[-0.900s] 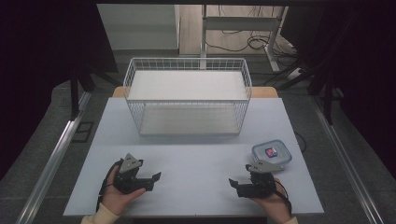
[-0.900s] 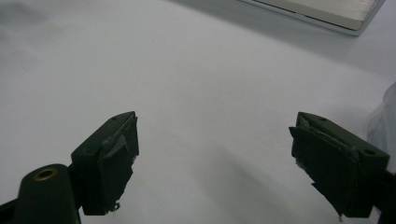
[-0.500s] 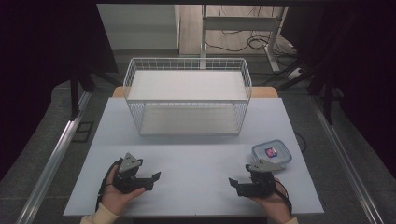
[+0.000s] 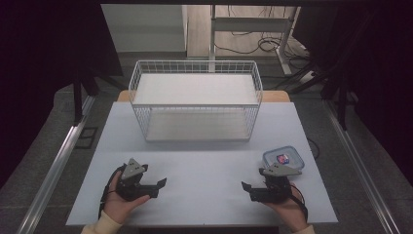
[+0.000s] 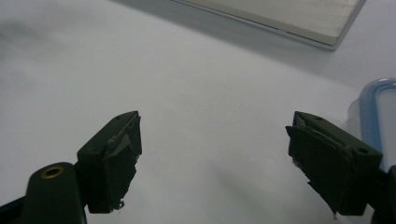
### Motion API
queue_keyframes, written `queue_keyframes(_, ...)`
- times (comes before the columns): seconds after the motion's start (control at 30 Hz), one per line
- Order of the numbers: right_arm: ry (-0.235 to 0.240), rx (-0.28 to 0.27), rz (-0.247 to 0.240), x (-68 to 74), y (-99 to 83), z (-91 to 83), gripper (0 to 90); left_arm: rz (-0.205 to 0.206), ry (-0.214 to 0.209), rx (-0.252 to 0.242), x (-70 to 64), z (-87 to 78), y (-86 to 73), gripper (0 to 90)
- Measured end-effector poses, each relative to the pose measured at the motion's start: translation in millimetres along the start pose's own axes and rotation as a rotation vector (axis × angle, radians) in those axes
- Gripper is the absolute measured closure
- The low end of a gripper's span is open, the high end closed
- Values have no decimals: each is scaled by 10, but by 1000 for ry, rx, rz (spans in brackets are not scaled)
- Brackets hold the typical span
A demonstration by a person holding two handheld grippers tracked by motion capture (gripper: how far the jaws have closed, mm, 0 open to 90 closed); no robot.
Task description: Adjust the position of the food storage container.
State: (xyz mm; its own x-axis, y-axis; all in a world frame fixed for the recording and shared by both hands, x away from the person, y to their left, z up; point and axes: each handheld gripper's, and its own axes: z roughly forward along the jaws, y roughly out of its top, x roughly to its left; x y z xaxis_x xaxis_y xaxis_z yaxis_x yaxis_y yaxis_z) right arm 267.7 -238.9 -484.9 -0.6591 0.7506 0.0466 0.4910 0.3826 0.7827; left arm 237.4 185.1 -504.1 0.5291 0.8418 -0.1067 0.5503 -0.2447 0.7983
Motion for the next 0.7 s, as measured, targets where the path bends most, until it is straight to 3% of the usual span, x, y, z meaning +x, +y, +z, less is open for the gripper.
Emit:
queue_keyframes(0.13, 6, 30, 8, -76, 55, -52, 175, 7, 6, 1, -44, 12, 33, 146)
queue_keyframes(0.23, -8, 24, 53, -209, 60, -104, 187, 9, 10, 0, -60, 18, 42, 144)
queue_keyframes(0.37, -10, 29, 64, -272, 63, -134, 204, 13, 11, 8, -69, 37, 35, 144)
queue_keyframes(0.57, -12, 10, 85, -364, 123, -199, 279, 47, 16, 17, -77, 48, 6, 140)
queue_keyframes(0.7, -19, 11, 105, -447, 173, -249, 344, 41, 19, 19, -49, 42, -11, 140)
